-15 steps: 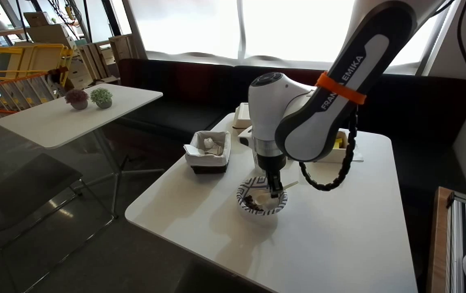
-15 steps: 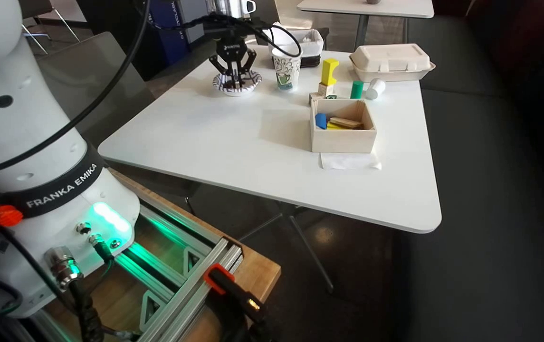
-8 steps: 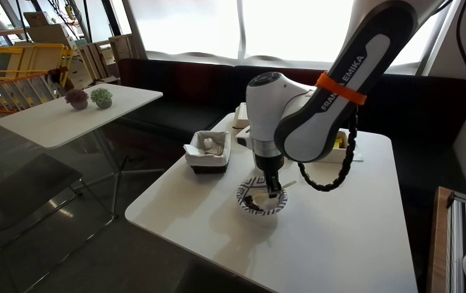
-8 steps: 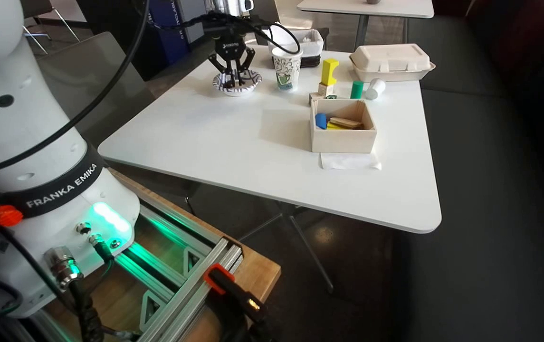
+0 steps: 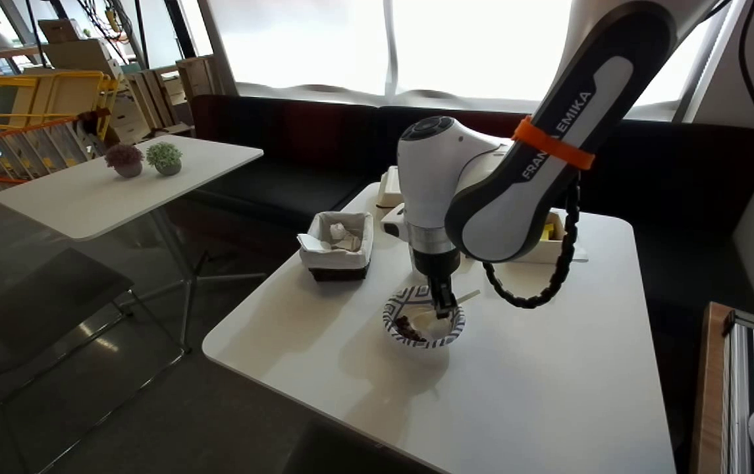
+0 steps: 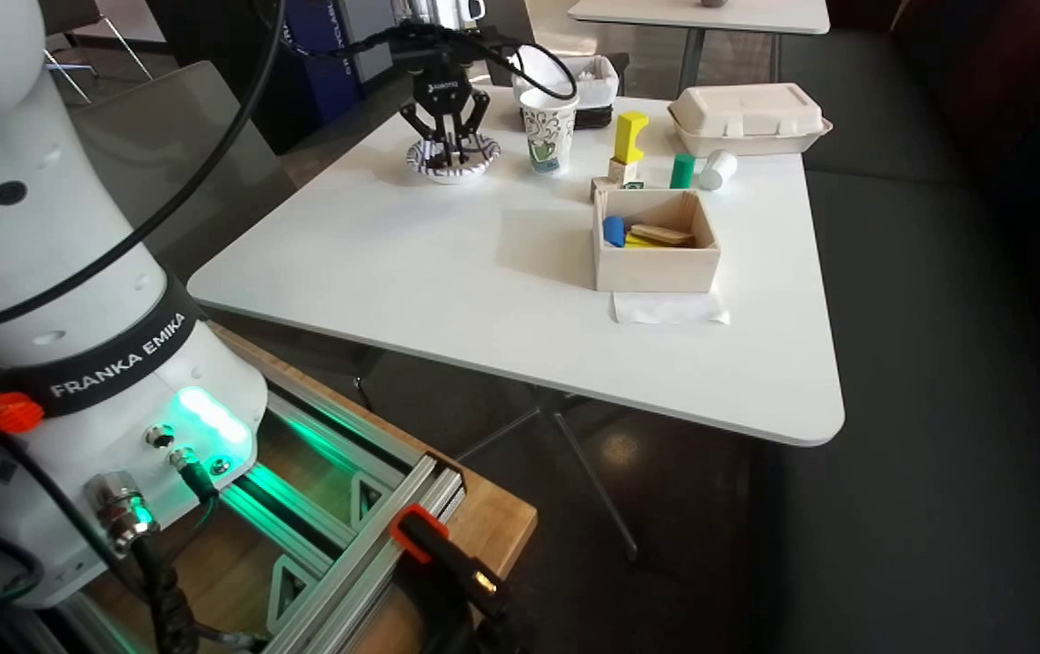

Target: Pick up the spoon and scoop some of the contents from the bowl and pour them in the cup

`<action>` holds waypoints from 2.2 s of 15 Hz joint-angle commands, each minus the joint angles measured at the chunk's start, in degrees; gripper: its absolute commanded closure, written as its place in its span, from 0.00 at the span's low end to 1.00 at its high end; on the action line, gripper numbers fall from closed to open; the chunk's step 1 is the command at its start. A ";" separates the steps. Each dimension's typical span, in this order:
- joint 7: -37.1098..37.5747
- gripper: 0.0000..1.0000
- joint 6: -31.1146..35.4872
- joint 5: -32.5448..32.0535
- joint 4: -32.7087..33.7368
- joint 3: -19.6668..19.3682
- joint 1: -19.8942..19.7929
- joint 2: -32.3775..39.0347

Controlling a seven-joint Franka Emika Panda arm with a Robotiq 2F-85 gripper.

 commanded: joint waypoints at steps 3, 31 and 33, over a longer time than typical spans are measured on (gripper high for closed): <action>2.08 0.96 -3.99 -2.23 1.07 -0.49 1.00 0.32; -3.14 0.96 -0.98 1.22 5.59 3.88 0.49 4.82; -3.99 0.96 -0.87 1.95 5.81 4.37 -0.18 5.05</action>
